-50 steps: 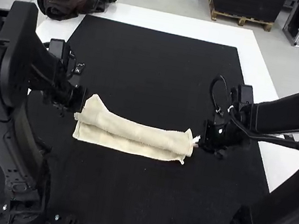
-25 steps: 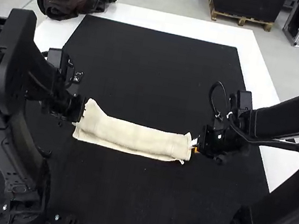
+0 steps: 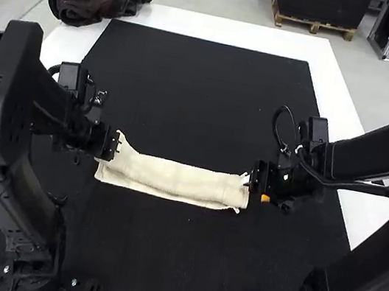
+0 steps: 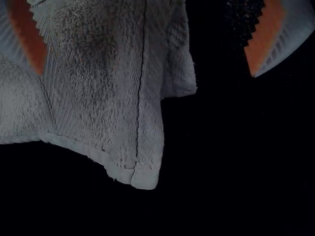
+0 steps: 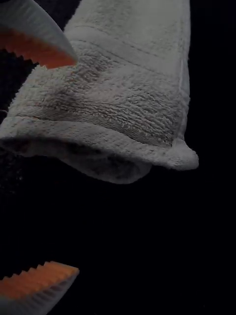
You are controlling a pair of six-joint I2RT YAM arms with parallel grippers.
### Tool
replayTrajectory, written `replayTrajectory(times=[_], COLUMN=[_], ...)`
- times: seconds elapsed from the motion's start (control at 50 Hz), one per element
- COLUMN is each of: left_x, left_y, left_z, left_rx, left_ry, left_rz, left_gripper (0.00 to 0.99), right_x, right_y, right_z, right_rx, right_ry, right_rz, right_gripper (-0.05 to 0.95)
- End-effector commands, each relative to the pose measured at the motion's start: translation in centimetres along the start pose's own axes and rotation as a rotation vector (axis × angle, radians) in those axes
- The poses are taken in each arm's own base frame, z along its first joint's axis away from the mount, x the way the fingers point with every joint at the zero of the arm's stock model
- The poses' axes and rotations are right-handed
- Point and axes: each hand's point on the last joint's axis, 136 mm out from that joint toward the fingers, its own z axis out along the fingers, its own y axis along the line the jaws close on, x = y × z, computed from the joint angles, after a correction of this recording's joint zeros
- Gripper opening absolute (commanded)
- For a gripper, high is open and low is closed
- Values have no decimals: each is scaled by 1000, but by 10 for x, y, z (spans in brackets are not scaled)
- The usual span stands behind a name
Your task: Fold the towel.
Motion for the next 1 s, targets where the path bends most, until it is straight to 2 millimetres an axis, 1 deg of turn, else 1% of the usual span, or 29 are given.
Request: replayTrajectory(times=[0.0, 0.26, 0.44, 0.7, 0.84, 0.98], left_x=[-10, -27, -36, -42, -45, -47], left_y=[4, 7, 10, 14, 15, 16], left_z=[-5, -11, -16, -19, -20, -21], left_rx=[-15, -33, -52, -78, -81, -85], left_ry=[-43, -105, -133, -146, -151, -157], left_rz=[-21, -5, 3, 8, 8, 10], left_gripper=[959, 961, 961, 961, 961, 961], right_x=[-9, -7, -3, -4, -5, -11], right_y=[6, 23, 21, 19, 23, 32], right_z=[-4, 5, 13, 24, 28, 29], right_rx=[-20, -57, -55, -59, -67, -80], right_ry=[-30, -17, 9, 24, 35, 28], right_rz=[-12, -39, -32, -30, -38, -55], right_gripper=[907, 905, 905, 907, 907, 907])
